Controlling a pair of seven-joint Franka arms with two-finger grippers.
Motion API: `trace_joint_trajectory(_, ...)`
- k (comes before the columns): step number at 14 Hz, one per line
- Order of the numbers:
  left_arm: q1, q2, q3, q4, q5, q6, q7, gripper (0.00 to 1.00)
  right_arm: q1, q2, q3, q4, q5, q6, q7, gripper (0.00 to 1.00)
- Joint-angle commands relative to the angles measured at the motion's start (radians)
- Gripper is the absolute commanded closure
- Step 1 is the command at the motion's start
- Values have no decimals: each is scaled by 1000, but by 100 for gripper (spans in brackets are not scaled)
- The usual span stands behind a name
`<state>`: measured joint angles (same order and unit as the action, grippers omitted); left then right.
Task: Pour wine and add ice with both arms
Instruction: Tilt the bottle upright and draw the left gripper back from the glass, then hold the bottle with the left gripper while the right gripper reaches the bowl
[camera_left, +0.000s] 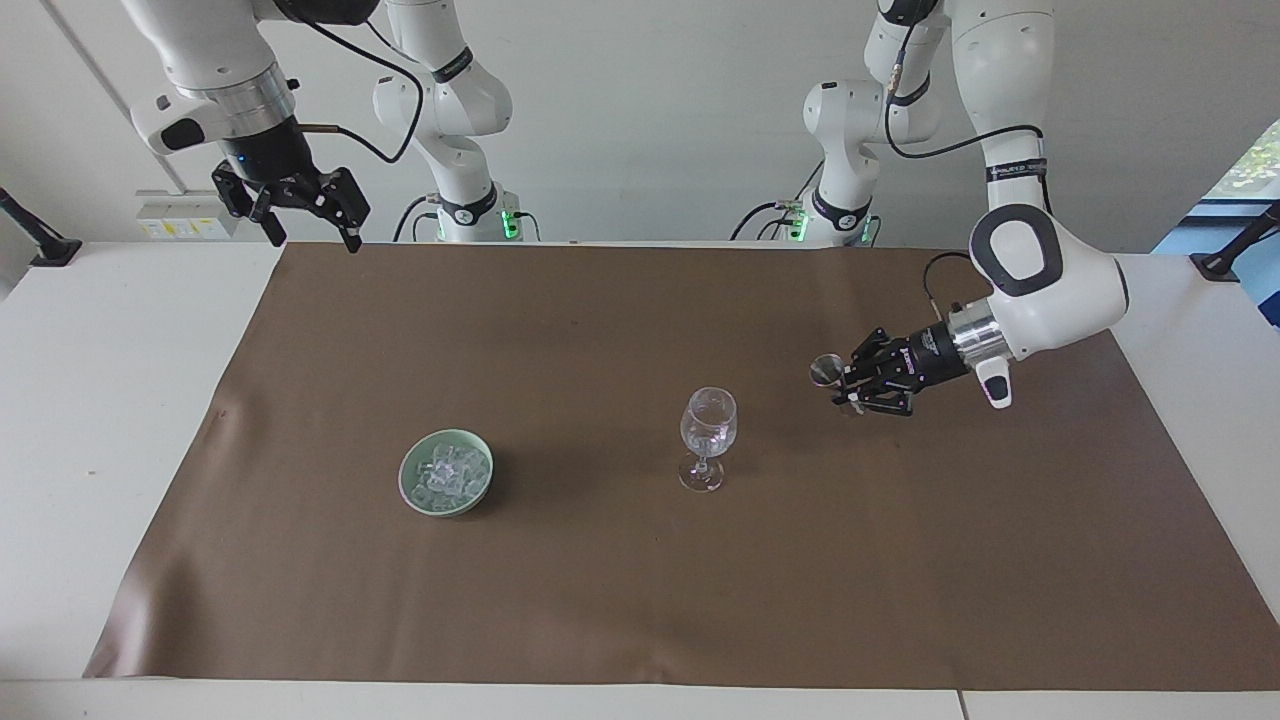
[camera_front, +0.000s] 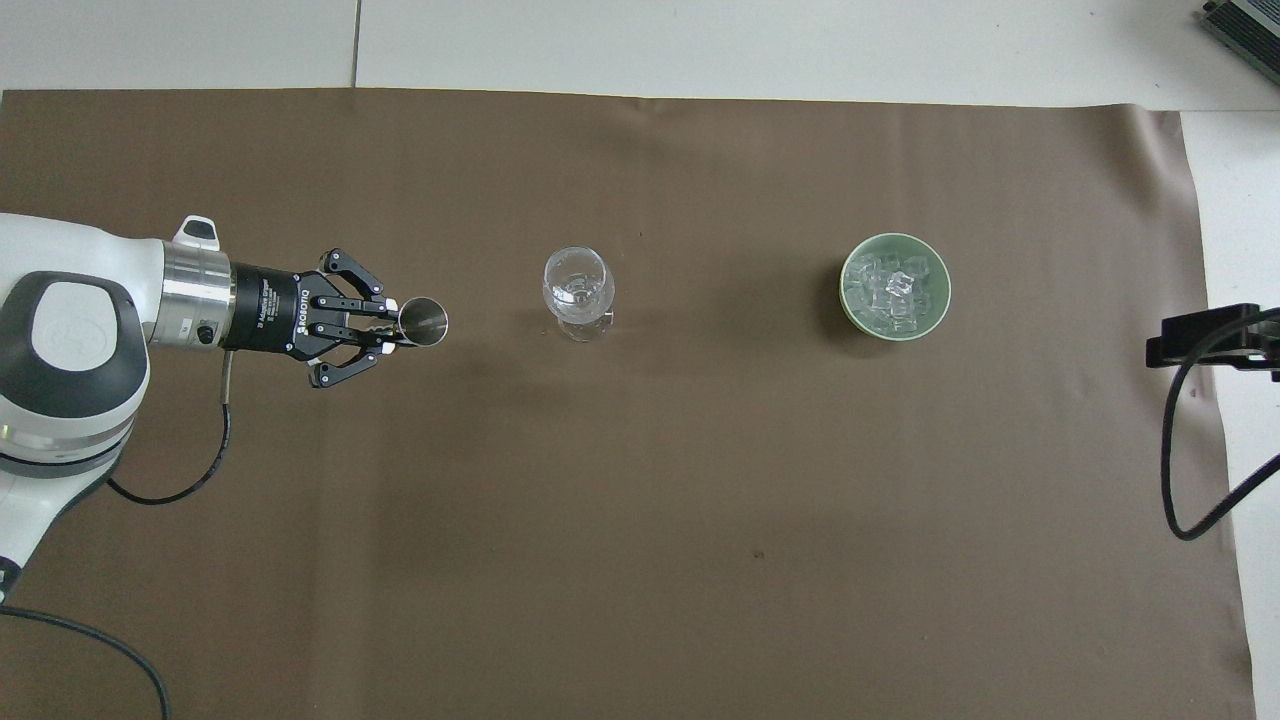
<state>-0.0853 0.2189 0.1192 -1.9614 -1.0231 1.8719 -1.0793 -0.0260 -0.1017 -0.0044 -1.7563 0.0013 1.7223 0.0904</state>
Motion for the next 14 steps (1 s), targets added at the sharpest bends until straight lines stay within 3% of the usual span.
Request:
trace_joint_trajectory(1,59,55,-7,15,-73,-83,16,100,18,-3,1,-112,23,126,15,0)
trace_joint_trajectory(5,134,167,-19,82,-130,-192,61,100,38,71,1,-152,23,256,32,0)
trace_joint_trajectory(9,202,223,-35,120,-152,-255,81,100,47,157,0,-160,23,371,34,0)
trace_joint_trajectory(14,402,326,-176,211,-160,-301,108,100,49,198,1,-158,23,438,83,0)
